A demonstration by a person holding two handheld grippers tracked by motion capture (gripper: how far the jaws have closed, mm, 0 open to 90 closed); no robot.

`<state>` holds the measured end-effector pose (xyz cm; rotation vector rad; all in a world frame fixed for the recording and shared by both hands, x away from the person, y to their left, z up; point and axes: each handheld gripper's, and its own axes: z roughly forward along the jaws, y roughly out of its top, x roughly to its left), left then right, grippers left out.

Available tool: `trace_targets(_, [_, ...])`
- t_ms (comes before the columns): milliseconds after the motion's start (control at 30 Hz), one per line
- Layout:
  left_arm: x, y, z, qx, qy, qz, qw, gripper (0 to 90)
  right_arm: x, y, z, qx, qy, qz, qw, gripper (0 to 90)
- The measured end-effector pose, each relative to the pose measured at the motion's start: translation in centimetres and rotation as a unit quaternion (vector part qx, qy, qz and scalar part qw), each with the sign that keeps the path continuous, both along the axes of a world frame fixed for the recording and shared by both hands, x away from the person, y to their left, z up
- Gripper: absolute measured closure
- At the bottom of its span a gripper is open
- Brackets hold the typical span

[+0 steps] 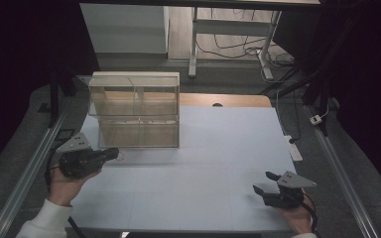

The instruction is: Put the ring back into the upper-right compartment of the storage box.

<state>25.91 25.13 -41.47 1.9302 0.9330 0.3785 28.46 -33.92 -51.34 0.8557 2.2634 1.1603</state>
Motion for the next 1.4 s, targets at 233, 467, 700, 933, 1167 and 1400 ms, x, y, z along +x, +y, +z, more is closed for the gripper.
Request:
trace_targets(233, [0.2,-0.4,1.0,-0.004,-0.014,-0.002,0.9999,85.9,0.0,-0.1,0.0,0.002,0.000,0.001,1.0000,27.8])
trace_targets(467, [0.6,-0.7,1.4,-0.008,-0.020,-0.004,0.9998,85.9,0.0,-0.1,0.0,0.002,0.000,0.001,1.0000,27.8])
trace_targets(700, [1.1,-0.9,1.9,-0.017,-0.026,-0.003,0.9995,85.9,0.0,-0.1,0.0,0.001,-0.001,0.000,1.0000,27.8])
trace_targets(933, [1.8,-1.3,2.5,-0.020,-0.032,-0.002,0.9993,85.9,0.1,-0.1,-0.1,0.000,-0.001,0.000,1.0000,27.8])
trace_targets(1167, [2.4,-1.8,3.2,-0.020,-0.036,-0.006,0.9991,85.9,0.0,-0.1,-0.1,-0.001,-0.001,-0.002,1.0000,27.8])
trace_targets(1400, [2.8,-2.2,4.1,-0.021,-0.044,-0.006,0.9988,85.9,0.1,-0.1,-0.1,-0.001,-0.001,-0.002,1.0000,27.8])
